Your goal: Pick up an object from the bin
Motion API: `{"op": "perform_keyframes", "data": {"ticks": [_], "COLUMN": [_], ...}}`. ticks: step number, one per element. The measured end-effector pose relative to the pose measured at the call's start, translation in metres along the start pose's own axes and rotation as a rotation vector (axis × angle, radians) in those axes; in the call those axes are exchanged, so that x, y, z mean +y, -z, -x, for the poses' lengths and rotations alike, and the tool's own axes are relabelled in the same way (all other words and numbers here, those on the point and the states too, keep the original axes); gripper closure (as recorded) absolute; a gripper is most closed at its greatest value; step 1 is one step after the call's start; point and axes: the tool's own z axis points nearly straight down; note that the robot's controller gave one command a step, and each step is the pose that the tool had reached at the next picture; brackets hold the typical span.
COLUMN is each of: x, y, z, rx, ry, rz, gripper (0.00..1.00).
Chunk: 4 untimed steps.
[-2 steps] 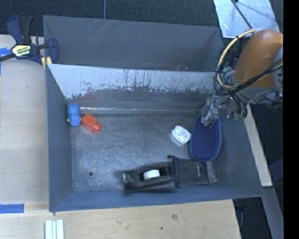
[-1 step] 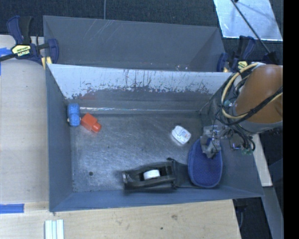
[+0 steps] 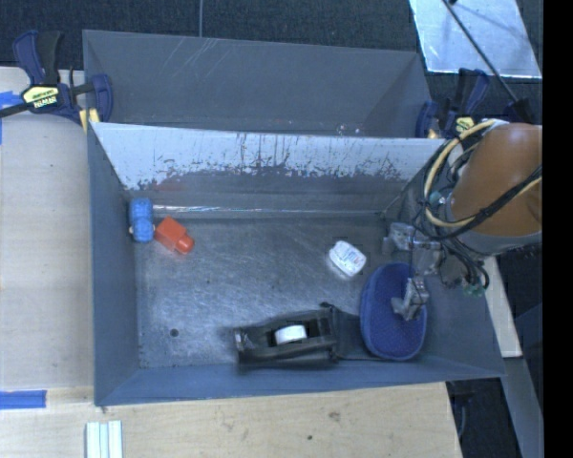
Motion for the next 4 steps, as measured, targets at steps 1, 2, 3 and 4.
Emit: {"op": "perform_keyframes", "data": {"ticks": [1,2,3,4], "x": [-0.003,-0.002,0.008,-0.001], "y": [-0.032,-0.033,-0.030,-0.031], "z": [0.011,0.064,0.039,0.038], "rx": [-0.001,0.002,-0.016,-0.009], "ry": [0.502,0.588,0.997,0.994], "rz": [0.006,0.003,0.015,0.004], "gripper": [0.00,0.00,0.00,1.00]}}
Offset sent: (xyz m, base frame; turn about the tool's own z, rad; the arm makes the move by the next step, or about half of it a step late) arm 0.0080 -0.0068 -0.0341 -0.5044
